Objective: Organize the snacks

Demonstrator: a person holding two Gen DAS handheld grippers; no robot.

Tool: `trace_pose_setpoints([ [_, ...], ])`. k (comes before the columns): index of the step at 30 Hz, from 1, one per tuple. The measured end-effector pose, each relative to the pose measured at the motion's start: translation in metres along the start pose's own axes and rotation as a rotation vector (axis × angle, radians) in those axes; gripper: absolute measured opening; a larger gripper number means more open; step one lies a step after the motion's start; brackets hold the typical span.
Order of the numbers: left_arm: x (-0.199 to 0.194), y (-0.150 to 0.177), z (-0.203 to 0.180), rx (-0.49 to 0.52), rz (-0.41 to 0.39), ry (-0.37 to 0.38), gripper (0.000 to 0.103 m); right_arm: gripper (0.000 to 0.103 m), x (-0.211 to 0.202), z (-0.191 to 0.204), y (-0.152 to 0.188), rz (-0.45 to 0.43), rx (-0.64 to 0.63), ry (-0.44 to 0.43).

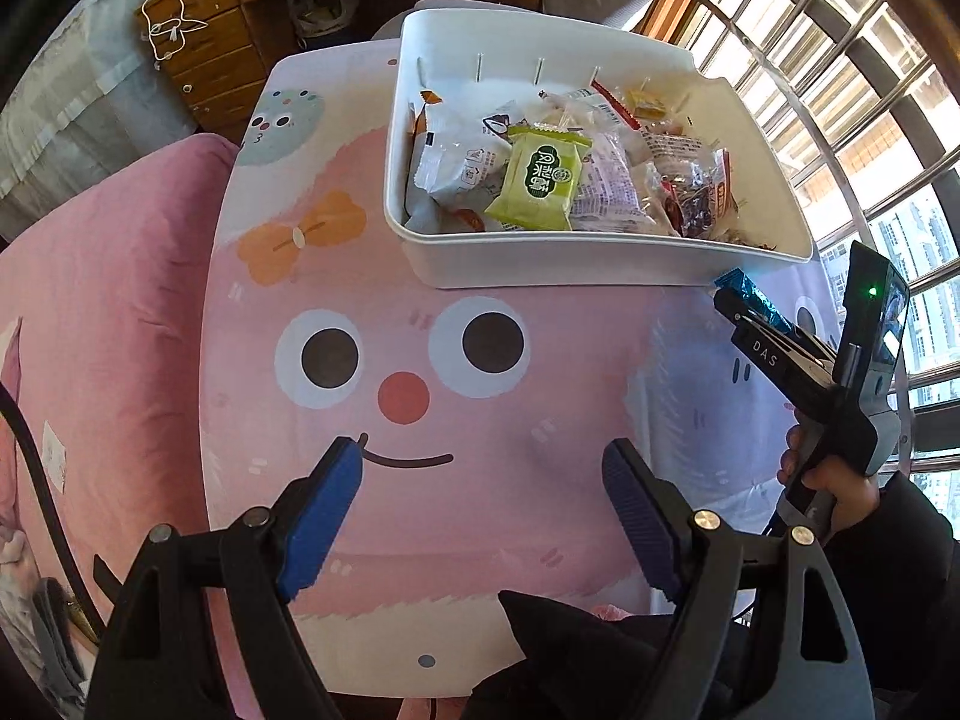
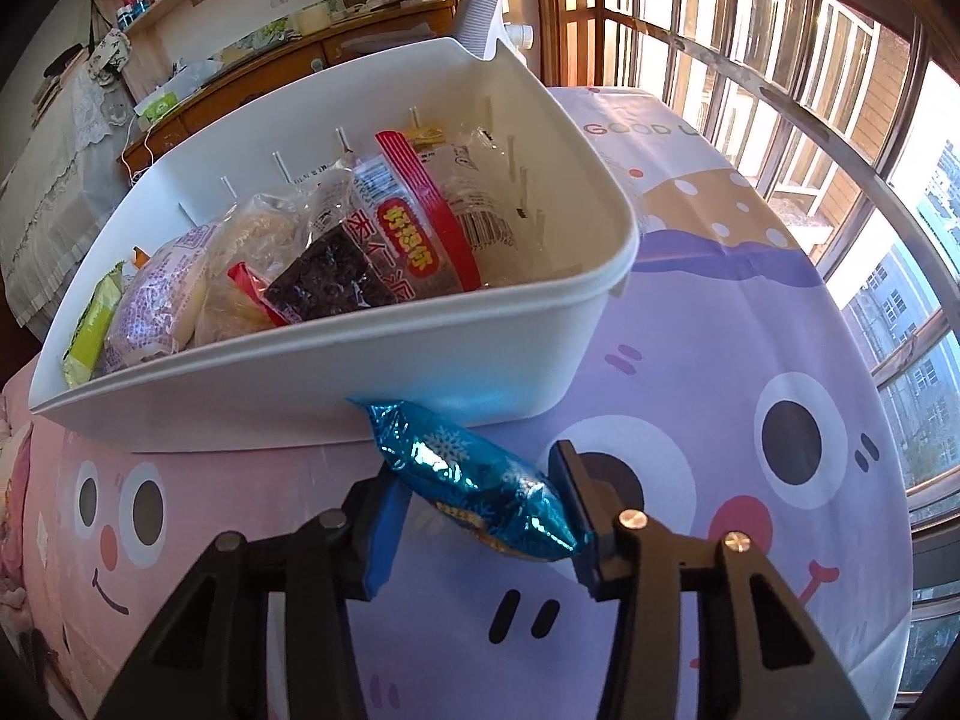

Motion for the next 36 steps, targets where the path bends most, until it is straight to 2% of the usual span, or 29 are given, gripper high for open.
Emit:
trace_pose_setpoints([
  [5, 0.001, -0.009, -0.013, 0.025, -0.013, 0.042, 0.081, 0.041, -0.019, -0.003, -0.001, -0.008, -0.016, 0.003],
  [13, -0.001, -0.020, -0.034, 0.100, -0.046, 0.113, 0.081, 0.041, -0.066, -0.007, -0.006, -0.026, -0.003, 0.015],
  [22, -0.016, -0.027, -0.050, 0.183, -0.096, 0.177, 0.081, 0.041, -0.120, 0.019, -0.056, -0.096, -0.033, -0.004],
  [29, -0.024, -0.026, -0.042, 0.138, -0.133, 0.198, 0.081, 0.043, -0.141, 0.063, -0.095, -0.156, -0.123, -0.027],
  [31, -0.028, -0.025, -0.038, 0.123, -0.151, 0.178, 0.081, 0.051, -0.141, 0.071, -0.102, -0.161, -0.131, -0.026],
  [32, -0.031, -0.025, -0.036, 0.115, -0.162, 0.161, 0.081, 0.060, -0.142, 0.074, -0.104, -0.162, -0.128, -0.034],
  [36, -0.042, -0.019, -0.027, 0.074, -0.192, 0.093, 0.081, 0.073, -0.148, 0.082, -0.105, -0.158, -0.130, -0.078],
])
Point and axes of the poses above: each gripper's, at about its wrist camera, not at the fingertips, and x roughly the way its jaws point, z to its left, y to its underside, the point moved 10 cm from there along x, roughly the way its jaws point, and after that the axes turned 13 degrees about x, right-handed, at the moved point
